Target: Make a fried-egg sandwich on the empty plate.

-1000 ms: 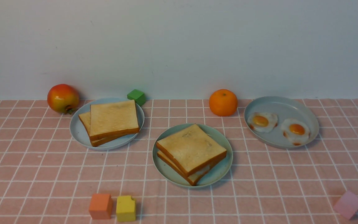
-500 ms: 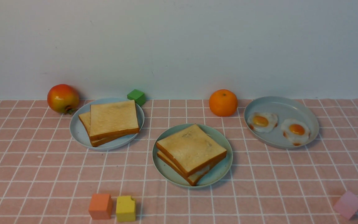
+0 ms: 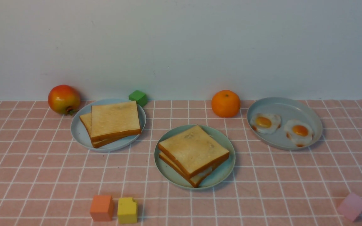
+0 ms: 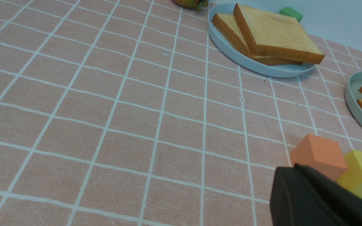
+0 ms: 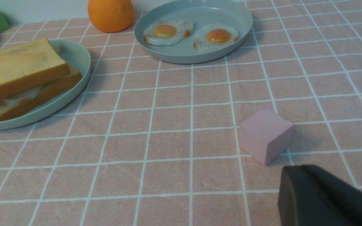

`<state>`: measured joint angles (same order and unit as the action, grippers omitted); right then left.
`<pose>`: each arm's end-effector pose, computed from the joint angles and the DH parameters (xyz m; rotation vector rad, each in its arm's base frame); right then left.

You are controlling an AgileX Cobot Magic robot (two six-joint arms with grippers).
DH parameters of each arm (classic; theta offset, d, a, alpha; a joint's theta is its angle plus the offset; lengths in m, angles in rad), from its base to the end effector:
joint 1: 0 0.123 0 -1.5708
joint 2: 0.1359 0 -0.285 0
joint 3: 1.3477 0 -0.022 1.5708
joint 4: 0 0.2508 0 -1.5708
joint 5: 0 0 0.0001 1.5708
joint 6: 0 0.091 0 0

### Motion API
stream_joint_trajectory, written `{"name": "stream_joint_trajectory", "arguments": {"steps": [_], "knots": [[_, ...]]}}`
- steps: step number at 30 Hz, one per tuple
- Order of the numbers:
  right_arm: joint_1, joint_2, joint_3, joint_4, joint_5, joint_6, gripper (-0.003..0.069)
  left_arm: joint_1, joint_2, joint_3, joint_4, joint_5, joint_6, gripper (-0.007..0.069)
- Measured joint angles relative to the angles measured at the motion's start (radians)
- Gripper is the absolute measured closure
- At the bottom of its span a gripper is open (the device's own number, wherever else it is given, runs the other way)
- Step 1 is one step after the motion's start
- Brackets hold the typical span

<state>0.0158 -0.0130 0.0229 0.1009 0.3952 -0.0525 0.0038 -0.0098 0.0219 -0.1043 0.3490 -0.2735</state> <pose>0.0518 0.0044 0.1709 -0.0031 1.8873 0.0752 0.0533 -0.0030 0.1751 -0.3210 1.8246 -0.2896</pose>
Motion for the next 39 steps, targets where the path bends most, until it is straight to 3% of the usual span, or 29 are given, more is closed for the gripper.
{"name": "stream_joint_trajectory", "arguments": {"steps": [39], "knots": [[0.000, 0.000, 0.000, 0.000, 0.000, 0.000, 0.0570, 0.000, 0.000, 0.000, 0.000, 0.000, 0.000, 0.0612]]}}
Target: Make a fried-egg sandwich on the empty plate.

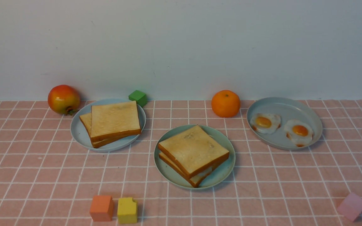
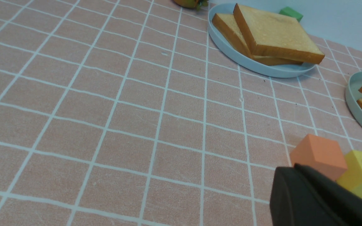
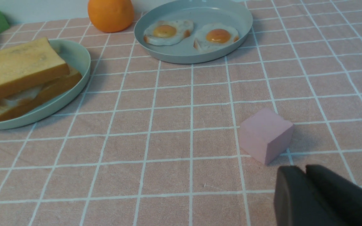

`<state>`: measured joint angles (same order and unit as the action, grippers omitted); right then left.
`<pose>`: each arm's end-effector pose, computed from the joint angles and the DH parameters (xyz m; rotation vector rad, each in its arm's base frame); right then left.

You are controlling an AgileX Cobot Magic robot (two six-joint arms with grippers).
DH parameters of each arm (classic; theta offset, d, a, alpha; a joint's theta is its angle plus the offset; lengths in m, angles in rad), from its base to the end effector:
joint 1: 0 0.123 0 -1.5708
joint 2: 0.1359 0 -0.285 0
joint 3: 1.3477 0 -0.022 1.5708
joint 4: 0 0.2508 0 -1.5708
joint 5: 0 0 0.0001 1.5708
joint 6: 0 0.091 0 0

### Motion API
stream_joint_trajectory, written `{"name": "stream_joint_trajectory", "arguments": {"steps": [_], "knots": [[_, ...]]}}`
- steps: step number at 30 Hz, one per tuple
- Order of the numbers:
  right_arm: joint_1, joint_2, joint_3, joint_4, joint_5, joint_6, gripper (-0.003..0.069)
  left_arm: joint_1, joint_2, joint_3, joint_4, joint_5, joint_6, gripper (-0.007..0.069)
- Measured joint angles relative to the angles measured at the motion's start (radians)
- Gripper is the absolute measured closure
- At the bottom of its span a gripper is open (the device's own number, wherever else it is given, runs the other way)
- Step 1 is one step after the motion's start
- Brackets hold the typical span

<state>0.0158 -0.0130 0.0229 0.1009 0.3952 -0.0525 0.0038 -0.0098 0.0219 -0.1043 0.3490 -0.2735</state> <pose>0.0518 0.0044 0.1709 -0.0031 1.8873 0.0752 0.0533 -0.0030 0.1751 -0.3210 1.8246 -0.2896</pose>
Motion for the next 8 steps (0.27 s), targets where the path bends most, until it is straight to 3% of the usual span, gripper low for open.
{"name": "stream_joint_trajectory", "arguments": {"steps": [8], "knots": [[0.000, 0.000, 0.000, 0.000, 0.000, 0.000, 0.0559, 0.000, 0.000, 0.000, 0.000, 0.000, 0.000, 0.0610]]}}
